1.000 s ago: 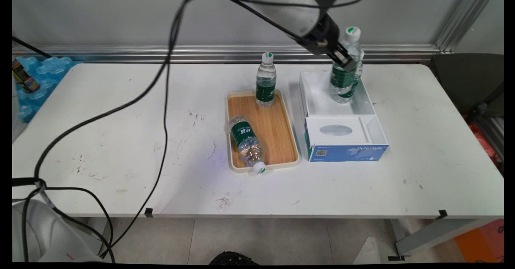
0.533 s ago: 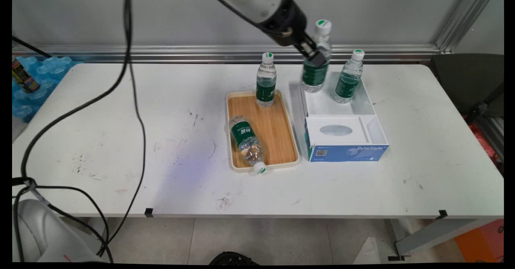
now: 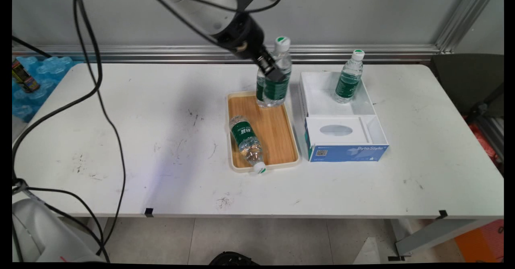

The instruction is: Place the picked object on the tray

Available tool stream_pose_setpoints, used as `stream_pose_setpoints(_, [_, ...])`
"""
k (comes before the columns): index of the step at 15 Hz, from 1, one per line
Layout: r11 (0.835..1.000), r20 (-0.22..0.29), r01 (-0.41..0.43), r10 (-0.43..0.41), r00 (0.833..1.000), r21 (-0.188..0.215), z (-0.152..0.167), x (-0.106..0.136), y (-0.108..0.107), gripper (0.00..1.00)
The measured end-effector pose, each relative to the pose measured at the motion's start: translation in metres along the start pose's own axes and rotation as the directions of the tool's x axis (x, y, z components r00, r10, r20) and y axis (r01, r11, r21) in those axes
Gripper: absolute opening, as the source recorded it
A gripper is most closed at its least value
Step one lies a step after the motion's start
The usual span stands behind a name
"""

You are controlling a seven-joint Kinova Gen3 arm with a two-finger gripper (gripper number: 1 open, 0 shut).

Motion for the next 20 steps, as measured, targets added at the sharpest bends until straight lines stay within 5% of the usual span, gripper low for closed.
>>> stream_pose_setpoints(7, [0.999, 0.006, -0.044, 0.044, 0.999, -0.02, 0.032, -0.028, -0.013, 0.0])
stream_pose_setpoints(20, [0.992, -0.006, -0.068, 0.068, 0.998, -0.102, 0.108, -0.045, -0.021, 0.0])
